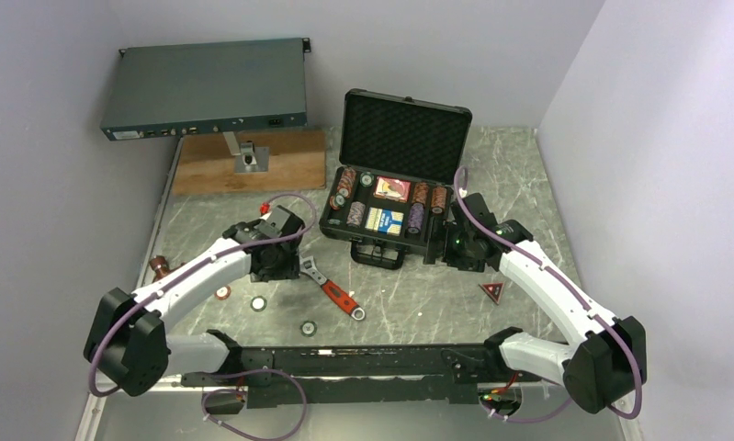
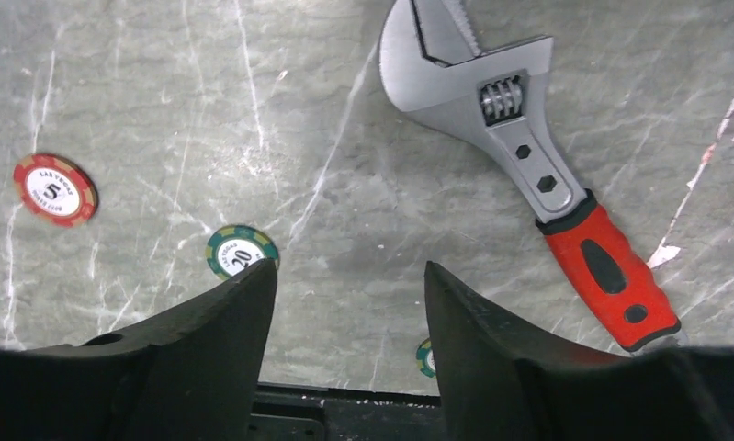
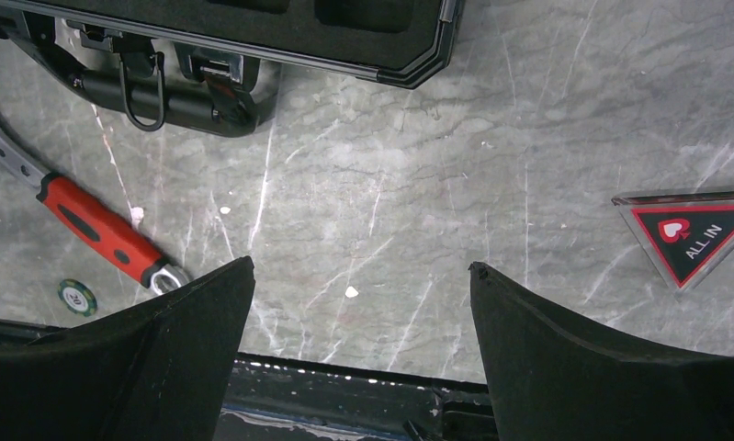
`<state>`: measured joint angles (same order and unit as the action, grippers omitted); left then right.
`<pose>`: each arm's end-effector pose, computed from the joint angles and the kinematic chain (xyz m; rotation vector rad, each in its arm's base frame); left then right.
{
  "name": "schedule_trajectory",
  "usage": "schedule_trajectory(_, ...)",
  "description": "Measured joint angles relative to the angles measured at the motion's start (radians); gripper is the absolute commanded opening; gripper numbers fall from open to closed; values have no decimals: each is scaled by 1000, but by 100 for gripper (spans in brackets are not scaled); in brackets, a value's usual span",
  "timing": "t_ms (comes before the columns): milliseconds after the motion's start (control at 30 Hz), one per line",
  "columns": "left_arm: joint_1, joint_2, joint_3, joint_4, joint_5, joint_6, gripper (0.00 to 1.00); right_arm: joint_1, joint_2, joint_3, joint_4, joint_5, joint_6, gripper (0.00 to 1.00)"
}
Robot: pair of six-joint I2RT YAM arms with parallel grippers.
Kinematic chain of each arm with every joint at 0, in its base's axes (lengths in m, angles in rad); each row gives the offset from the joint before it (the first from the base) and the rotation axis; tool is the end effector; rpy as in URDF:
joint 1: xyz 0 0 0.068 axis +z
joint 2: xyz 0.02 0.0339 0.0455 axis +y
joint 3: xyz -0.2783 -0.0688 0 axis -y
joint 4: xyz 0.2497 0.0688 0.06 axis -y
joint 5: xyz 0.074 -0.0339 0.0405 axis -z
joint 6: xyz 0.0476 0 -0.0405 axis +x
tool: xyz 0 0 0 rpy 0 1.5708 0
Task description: Pack up texas hold em set
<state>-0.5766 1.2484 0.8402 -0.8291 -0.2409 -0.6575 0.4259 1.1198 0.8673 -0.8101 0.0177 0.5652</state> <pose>0.1941 -0.1127 0.2198 -0.1661 2.7278 0.0036 0.1958 0.0879 0.2535 0.1919 2.6626 0.3089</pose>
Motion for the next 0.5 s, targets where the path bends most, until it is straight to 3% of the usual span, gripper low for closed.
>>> schedule_trajectory(133, 39, -11, -10, -31, -7, -47, 69, 0, 0, 0, 0, 0, 0, 89)
schedule_trajectory(333, 236, -76, -120, -52, 20, -133, 69, 0, 0, 0, 0, 0, -2, 90)
schedule_trajectory(500, 266, -31, -146, -60, 39, -190, 70, 0, 6, 0, 5, -1, -13, 89)
